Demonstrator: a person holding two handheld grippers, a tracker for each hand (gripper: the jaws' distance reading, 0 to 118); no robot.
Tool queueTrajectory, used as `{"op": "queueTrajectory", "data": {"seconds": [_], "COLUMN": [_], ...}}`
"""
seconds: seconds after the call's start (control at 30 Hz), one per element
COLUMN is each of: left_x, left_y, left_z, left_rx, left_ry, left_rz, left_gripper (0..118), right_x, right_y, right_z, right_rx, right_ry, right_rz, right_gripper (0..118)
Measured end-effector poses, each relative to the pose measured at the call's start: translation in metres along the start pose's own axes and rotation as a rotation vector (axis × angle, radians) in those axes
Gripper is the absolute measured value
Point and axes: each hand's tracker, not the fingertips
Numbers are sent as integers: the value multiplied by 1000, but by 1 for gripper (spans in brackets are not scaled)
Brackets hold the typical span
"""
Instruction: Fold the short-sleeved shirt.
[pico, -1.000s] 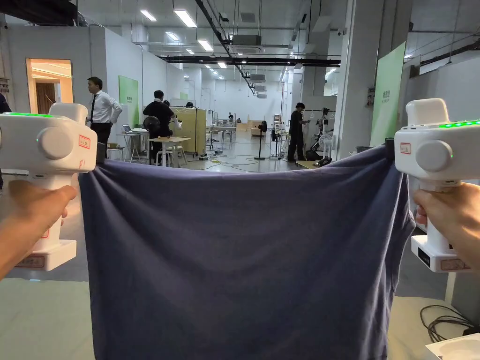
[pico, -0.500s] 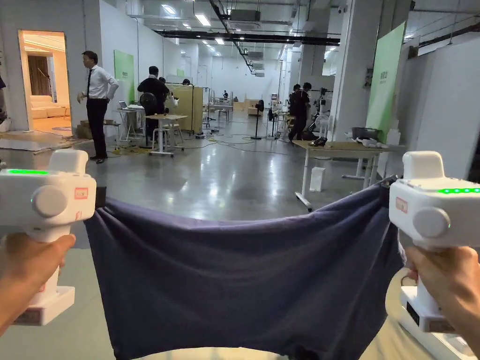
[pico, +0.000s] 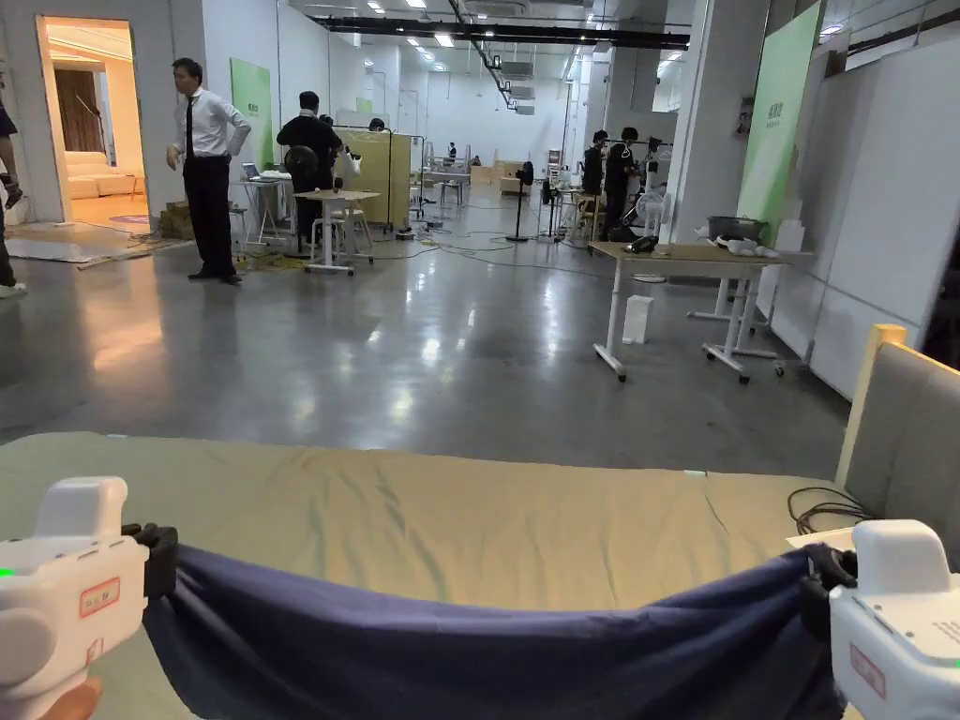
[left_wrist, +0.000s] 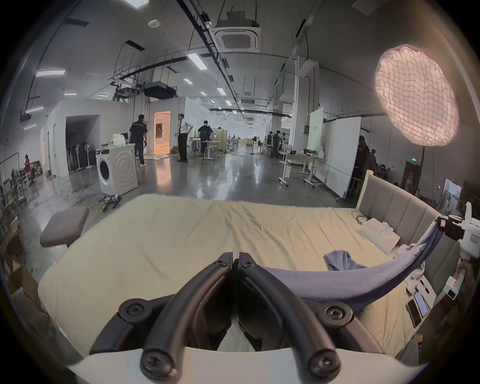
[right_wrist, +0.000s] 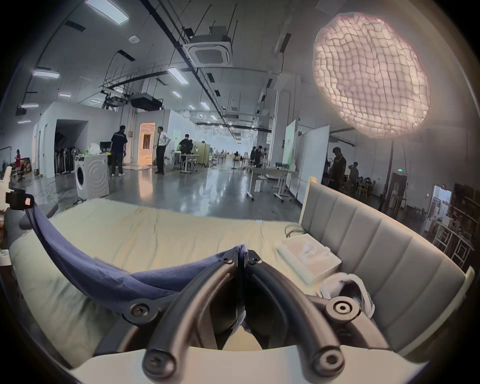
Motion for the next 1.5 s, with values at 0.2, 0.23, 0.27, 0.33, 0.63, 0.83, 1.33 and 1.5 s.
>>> {"op": "queueTrajectory", "data": {"seconds": [0.2, 0.23, 0.27, 0.33, 0.63, 0.83, 1.33, 1.5], "left_x": [-16, -27, -30, -36, -45, -45, -15, 26], "left_y": [-86, -103, -119, -145, -232, -256, -231, -195], "left_z": [40, 37, 43, 49, 63, 54, 53, 53], "left_rx": [-95, -114, -134, -189, -352, -446, -383, -196], "left_ry": [22, 27, 25, 34, 54, 62, 29, -20], "left_rz": [16, 22, 26, 34, 32, -15, -9, -5], "left_gripper": [3, 3, 3, 3, 3, 3, 67, 67], "right_x": [-9, -11, -13, -18, -24, -24, -36, -50], "right_y": [-75, -88, -100, -122, -204, -234, -196, -155], "right_z": [66, 75, 83, 99, 118, 105, 99, 90], "right_rx": [-100, -130, -158, -184, -407, -517, -397, -194], "right_ry": [14, 20, 17, 19, 25, 32, -61, -34], "right_rz": [20, 41, 53, 63, 131, 137, -13, -56], "right_gripper": [2, 2, 2, 2, 2, 2, 61, 63]}}
